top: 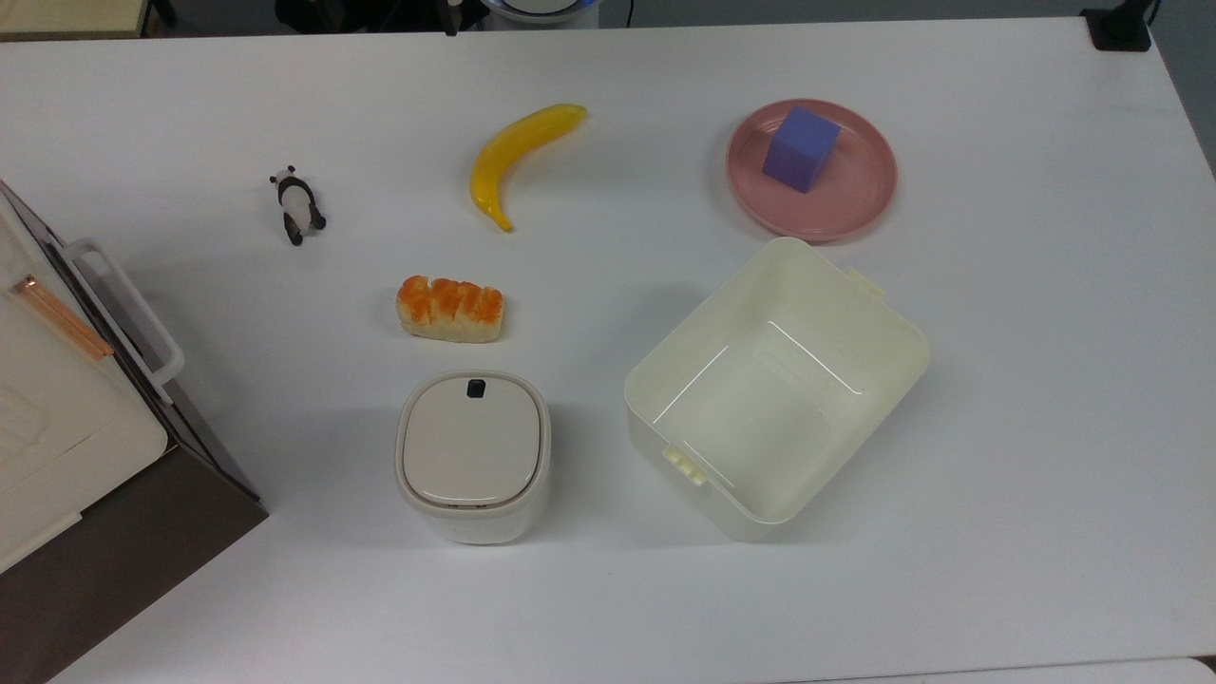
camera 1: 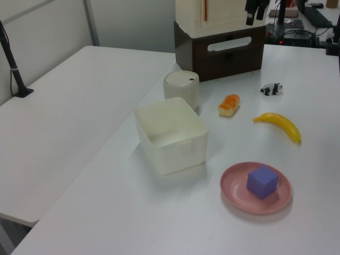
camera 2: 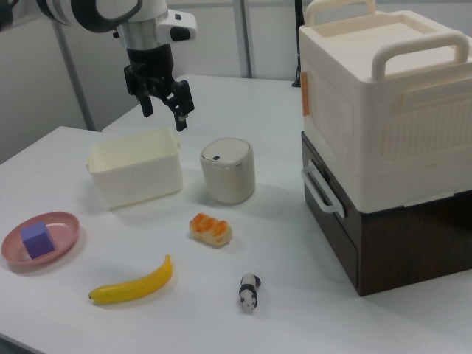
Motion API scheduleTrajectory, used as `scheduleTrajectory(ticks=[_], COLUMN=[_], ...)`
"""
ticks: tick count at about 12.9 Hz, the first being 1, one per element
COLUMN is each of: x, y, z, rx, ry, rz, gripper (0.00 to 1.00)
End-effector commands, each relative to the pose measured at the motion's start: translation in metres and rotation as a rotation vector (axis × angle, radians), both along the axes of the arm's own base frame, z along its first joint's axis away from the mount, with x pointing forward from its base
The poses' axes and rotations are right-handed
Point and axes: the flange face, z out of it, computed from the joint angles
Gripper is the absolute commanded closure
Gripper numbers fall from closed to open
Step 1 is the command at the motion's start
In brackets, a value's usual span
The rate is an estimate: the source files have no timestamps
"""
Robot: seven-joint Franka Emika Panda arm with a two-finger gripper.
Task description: Slide the drawer open
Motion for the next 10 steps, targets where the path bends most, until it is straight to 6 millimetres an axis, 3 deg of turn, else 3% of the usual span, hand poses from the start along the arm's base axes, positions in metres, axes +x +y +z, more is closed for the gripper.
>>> scheduleTrajectory(ticks=[1, 10], x=[-0.0053, -0.0054], y=[0.0084, 0.0092], z=[0.0060, 0.0049], rx=[0.007, -0.019], ry=[-0.005, 0.001], rz=[-0.014, 0.000], gripper=[0.00, 0.00])
